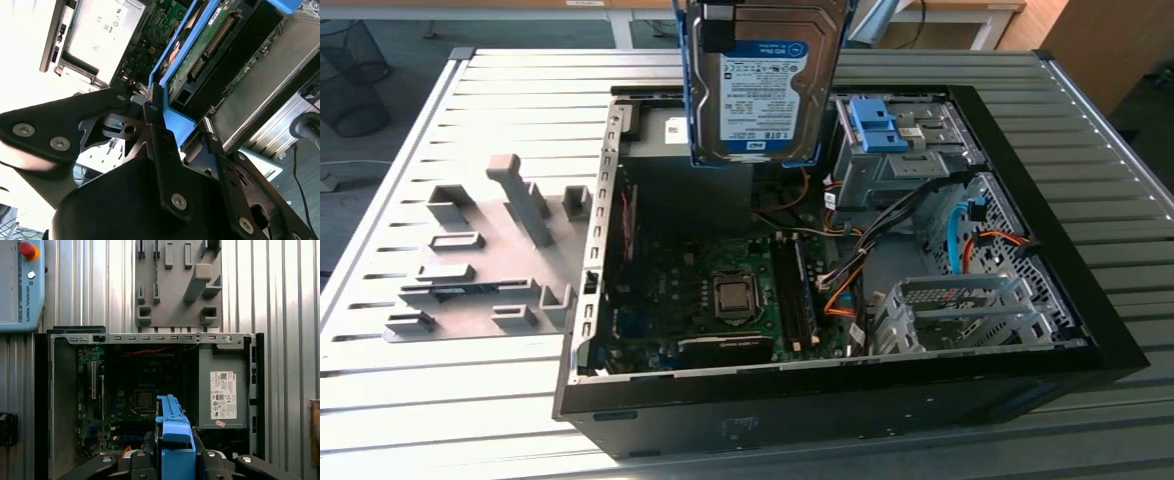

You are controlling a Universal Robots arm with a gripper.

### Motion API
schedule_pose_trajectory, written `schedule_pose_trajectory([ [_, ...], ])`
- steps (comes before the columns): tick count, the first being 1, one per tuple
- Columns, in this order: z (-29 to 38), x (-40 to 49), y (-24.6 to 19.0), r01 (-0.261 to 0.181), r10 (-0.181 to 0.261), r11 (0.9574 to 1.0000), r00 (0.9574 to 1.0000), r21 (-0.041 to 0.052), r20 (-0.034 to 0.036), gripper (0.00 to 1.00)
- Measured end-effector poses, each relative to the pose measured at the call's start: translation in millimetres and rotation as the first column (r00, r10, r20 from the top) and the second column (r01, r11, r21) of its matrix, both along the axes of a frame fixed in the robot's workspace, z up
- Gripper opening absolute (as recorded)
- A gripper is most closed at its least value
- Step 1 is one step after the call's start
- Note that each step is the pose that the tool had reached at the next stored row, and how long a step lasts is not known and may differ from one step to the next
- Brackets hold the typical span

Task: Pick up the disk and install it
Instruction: 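Insert the disk into the insertion slot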

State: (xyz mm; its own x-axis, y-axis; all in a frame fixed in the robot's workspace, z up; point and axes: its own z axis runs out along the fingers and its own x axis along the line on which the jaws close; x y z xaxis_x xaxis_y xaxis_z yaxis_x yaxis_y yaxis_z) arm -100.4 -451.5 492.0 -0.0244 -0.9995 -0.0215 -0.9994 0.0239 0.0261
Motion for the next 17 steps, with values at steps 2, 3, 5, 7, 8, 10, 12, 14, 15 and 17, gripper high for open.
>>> schedule_pose_trajectory([
  [2, 0.0, 0.5, 0.0, 0.0, 0.0, 1.0, 1.0, 0.0, 0.0, 0.37],
  [3, 0.0, 0.7, 0.0, 0.0, 0.0, 1.0, 1.0, 0.0, 0.0, 0.37],
  [5, 0.0, 0.8, 0.0, 0.0, 0.0, 1.0, 1.0, 0.0, 0.0, 0.37],
  [7, 0.0, 0.9, 0.0, 0.0, 0.0, 1.0, 1.0, 0.0, 0.0, 0.37],
  [8, 0.0, 1.0, 0.0, 0.0, 0.0, 1.0, 1.0, 0.0, 0.0, 0.37],
  [10, 0.0, 1.0, 0.0, 0.0, 0.0, 1.0, 1.0, 0.0, 0.0, 0.37],
  [12, 0.0, 1.2, -0.3, 0.0, 0.0, 1.0, 1.0, 0.0001, 0.0, 0.37],
  [14, 0.0, 1.4, -1.2, 0.0, 0.0, 1.0, 1.0, -0.0001, -0.0001, 0.37],
  [15, 0.0, 1.4, -2.2, 0.0, 0.0, 1.0, 1.0, -0.0001, 0.0, 0.37],
  [17, -0.1, 1.5, -4.9, 0.0, 0.0, 1.0, 1.0, 0.0, 0.0, 0.37],
])
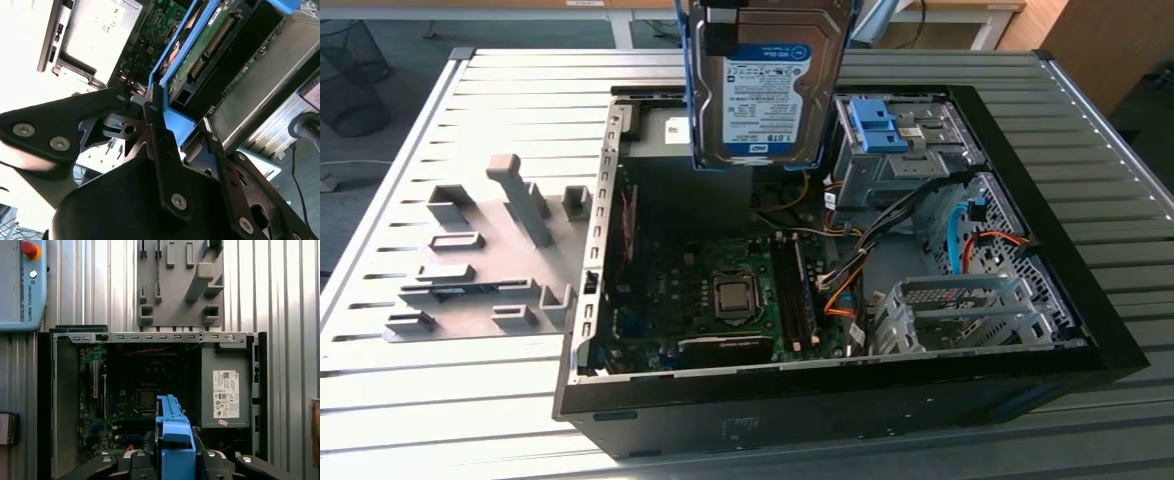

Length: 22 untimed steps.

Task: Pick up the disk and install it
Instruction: 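Insert the disk into the insertion slot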

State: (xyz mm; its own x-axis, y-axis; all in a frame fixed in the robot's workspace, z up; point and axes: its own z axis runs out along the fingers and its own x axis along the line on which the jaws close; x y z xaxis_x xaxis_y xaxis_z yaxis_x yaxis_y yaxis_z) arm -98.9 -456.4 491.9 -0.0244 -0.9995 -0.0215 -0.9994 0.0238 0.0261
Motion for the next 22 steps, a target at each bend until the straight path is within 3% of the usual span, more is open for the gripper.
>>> schedule_pose_trajectory([
  [4, -0.5, 0.0, -10.1, 0.0, 0.0, 1.0, 1.0, 0.0, 0.0, 0.37],
  [11, -2.1, 0.0, -35.6, 0.0, 0.0, 1.0, 1.0, 0.0001, 0.0001, 0.37],
  [13, -2.4, 0.0, -41.1, 0.0, 0.0, 1.0, 1.0, -0.0001, -0.0001, 0.37],
  [16, -2.8, 3.1, -41.9, 0.0, 0.0, 1.0, 1.0, 0.0001, 0.0, 0.37],
  [22, -4.5, 27.2, -42.0, 0.0, 0.0, 1.0, 1.0, 0.0, -0.0004, 0.37],
])
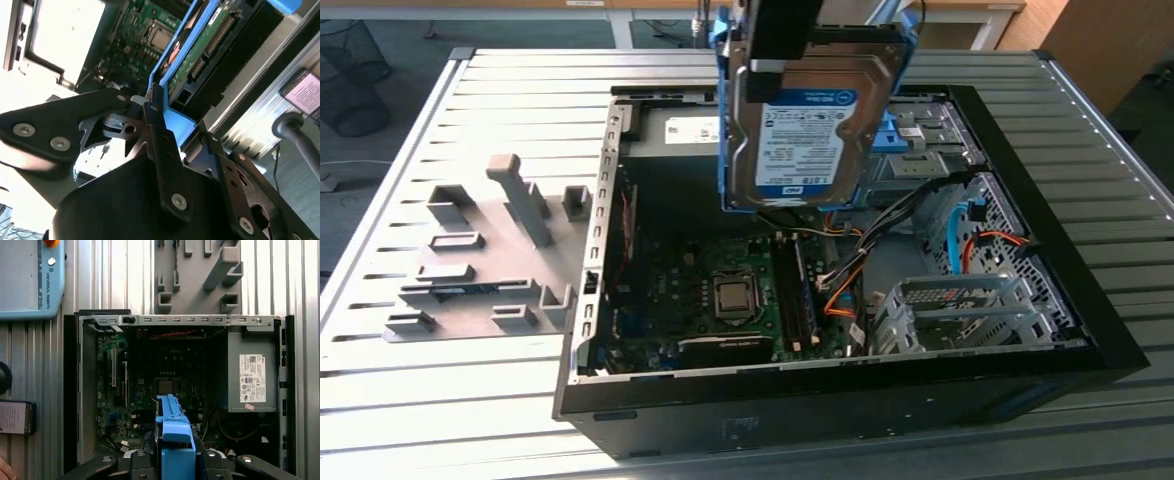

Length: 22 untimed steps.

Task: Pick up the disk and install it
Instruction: 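Insert the disk into the insertion slot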

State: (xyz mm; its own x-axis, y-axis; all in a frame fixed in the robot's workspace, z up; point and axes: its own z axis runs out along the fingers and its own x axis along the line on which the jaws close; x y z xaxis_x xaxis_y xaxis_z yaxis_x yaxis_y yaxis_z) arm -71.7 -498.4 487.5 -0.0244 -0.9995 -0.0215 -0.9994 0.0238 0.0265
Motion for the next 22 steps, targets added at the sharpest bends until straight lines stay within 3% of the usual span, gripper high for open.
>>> schedule_pose_trajectory([
  [8, -2.7, 34.4, 0.0, 0.0, 0.0, 1.0, 1.0, 0.0001, -0.0018, 0.37],
  [14, -2.9, 35.5, -1.5, 0.0, 0.0, 1.0, 1.0, 0.0, -0.0019, 0.37],
  [22, -3.7, 35.9, -23.3, 0.0, 0.0, 1.0, 1.0, 0.0001, -0.0019, 0.37],
])
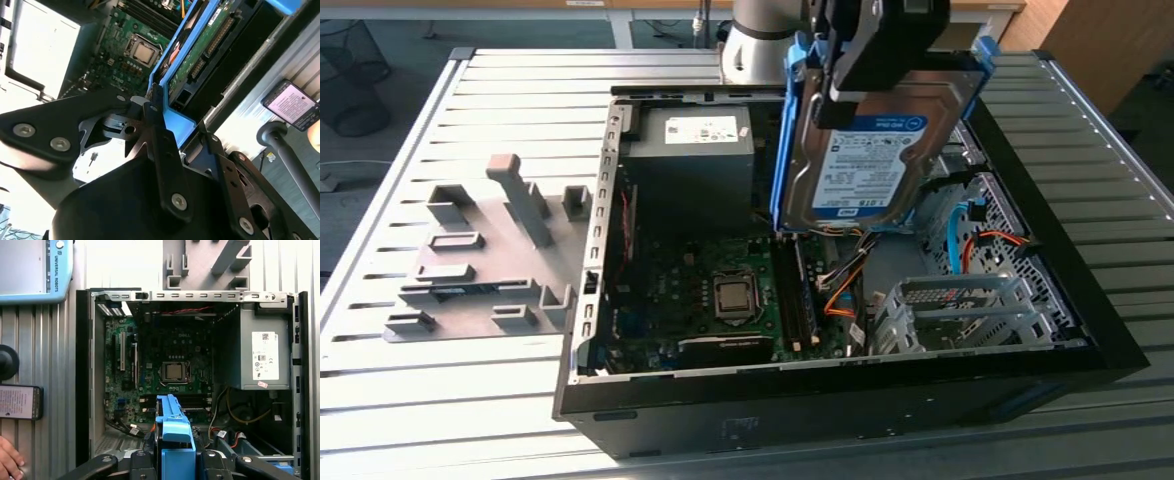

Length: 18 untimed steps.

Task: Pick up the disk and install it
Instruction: 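Insert the disk into the insertion slot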

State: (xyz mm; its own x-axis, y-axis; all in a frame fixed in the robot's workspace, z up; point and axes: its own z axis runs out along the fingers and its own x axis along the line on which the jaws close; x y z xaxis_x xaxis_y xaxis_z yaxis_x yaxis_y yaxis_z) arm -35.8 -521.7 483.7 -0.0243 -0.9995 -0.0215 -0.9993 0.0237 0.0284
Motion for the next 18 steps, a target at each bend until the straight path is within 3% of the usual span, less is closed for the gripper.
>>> schedule_pose_trajectory([
  [7, -2.1, 2.7, -17.9, 0.0, 0.0, 1.0, 1.0, -0.0001, -0.0001, 0.37],
  [18, -2.3, 3.3, -18.7, 0.0, 0.0, 1.0, 1.0, -0.0001, 0.0, 0.37],
])
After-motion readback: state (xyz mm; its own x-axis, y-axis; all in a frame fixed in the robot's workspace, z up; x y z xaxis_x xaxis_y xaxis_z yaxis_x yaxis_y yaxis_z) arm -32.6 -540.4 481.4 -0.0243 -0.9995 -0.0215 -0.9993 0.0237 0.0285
